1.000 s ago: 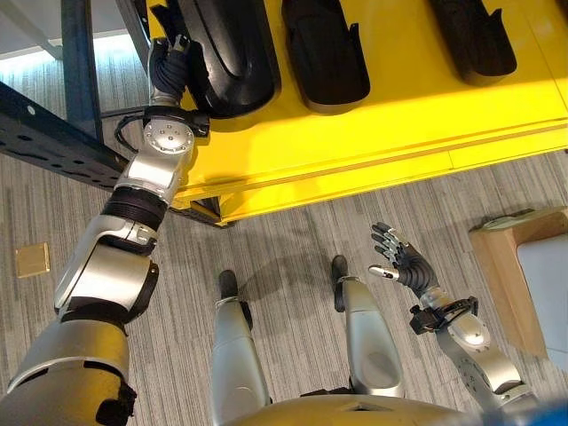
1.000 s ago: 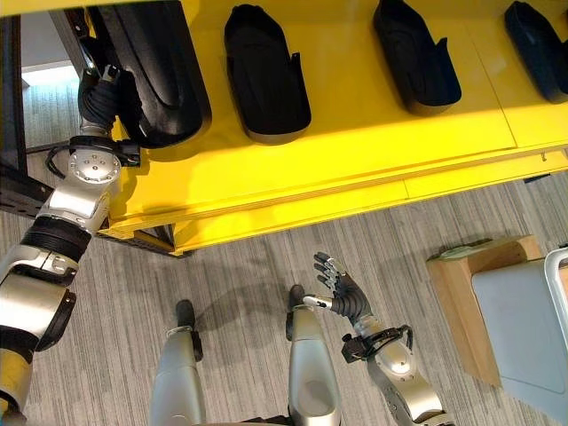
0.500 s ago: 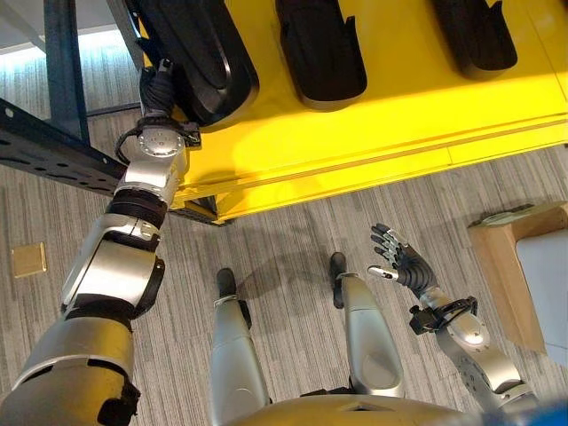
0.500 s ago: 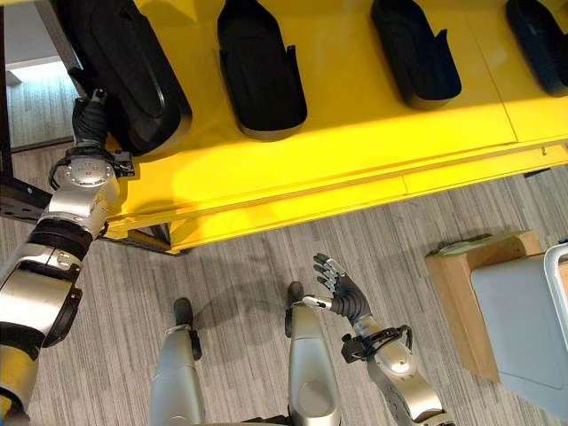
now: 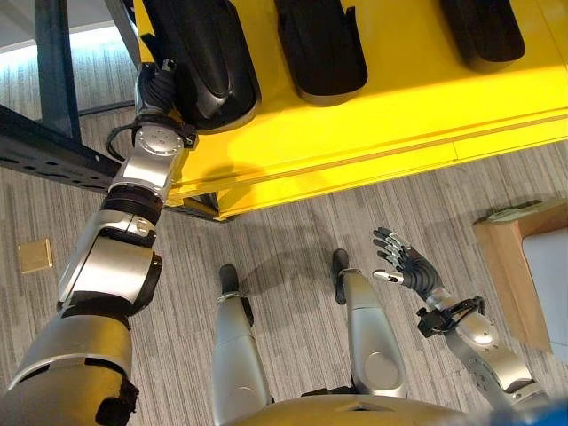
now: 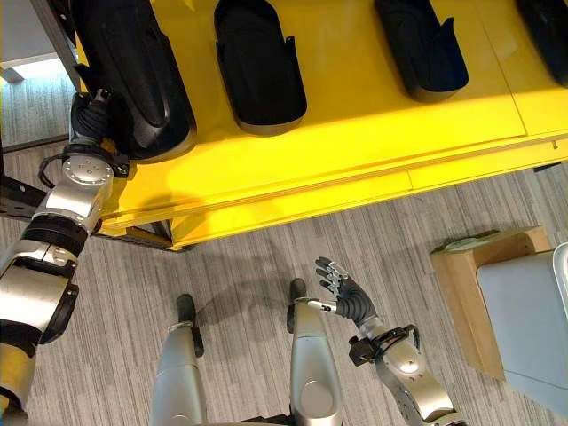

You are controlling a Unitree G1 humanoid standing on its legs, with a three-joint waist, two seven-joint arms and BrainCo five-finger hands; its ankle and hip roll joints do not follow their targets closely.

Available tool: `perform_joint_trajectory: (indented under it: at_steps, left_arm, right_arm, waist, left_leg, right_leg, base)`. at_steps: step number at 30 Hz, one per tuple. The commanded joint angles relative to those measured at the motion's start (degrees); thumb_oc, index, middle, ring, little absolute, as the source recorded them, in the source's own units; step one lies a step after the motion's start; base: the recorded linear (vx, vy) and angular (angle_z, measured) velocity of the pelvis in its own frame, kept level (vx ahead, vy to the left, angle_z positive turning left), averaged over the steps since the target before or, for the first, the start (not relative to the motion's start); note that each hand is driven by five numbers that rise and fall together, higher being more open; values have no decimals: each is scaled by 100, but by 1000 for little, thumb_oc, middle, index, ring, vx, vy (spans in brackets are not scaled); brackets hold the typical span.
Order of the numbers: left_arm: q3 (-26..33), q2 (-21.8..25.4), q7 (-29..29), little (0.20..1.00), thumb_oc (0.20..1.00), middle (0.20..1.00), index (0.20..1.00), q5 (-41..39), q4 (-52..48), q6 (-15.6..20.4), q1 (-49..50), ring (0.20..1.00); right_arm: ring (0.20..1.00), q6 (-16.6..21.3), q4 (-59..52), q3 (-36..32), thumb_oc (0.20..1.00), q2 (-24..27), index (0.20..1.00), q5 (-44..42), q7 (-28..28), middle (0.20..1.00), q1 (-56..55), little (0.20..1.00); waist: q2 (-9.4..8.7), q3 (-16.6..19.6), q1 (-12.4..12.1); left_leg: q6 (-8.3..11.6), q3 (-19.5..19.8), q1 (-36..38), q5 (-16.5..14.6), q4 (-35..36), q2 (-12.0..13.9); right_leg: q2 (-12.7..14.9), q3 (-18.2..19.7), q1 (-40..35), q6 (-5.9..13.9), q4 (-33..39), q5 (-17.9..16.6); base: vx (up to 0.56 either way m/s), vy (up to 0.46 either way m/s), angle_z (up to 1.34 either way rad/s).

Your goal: Move parts from the plastic box to the shelf.

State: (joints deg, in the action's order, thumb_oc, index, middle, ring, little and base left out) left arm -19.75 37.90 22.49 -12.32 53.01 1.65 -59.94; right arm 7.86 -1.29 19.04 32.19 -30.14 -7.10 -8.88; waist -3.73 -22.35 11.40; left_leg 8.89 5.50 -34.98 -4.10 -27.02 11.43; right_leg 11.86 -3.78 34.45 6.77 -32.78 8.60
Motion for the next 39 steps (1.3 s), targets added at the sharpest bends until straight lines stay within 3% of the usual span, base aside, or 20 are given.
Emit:
perform_joint_trajectory:
  at_steps: [1,8,20,26,39]
  left_arm:
    - [349,1122,-148,200,200,200,200,285,140,-50,220,200]
    - [479,1118,-216,200,200,200,200,74,234,-49,268,200]
    - [609,1540,-405,200,200,200,200,61,637,-148,393,200]
    - [562,1956,-607,200,200,200,200,595,682,-183,652,200]
    - [634,2133,-699,200,200,200,200,658,821,-192,699,200]
  right_arm:
    - [1000,105,-197,-173,1000,-80,1000,-243,-168,1000,-127,1000]
    - [1000,48,-206,-129,1000,-49,1000,-273,-234,1000,-154,1000]
    - [1000,-56,-138,-128,1000,-44,1000,-349,-309,1000,-141,1000]
    - [1000,-71,-118,-217,1000,-26,1000,-418,-403,1000,-199,1000]
    - [1000,-80,-88,-273,1000,-12,1000,-475,-493,1000,-344,1000]
  waist:
    - [-107,232,-282]
    - [-108,236,-316]
    - [-32,210,-418]
    - [1,149,-448]
    - [40,171,-451]
  left_leg:
    - [0,-351,-226,-90,-300,278]
    - [5,-352,-215,-91,-282,269]
    - [19,-358,-23,-54,-156,254]
    - [30,-386,59,-29,-123,274]
    - [38,-376,-4,-31,-146,288]
  right_leg:
    - [155,123,-283,163,463,-355]
    - [175,105,-327,158,471,-337]
    - [179,112,-444,167,454,-295]
    - [179,127,-503,165,445,-282]
    - [204,125,-457,187,430,-281]
  base:
    - [0,0,0]
    - [6,-2,0]
    - [10,-6,0]
    - [0,0,0]
    - [0,-1,-1]
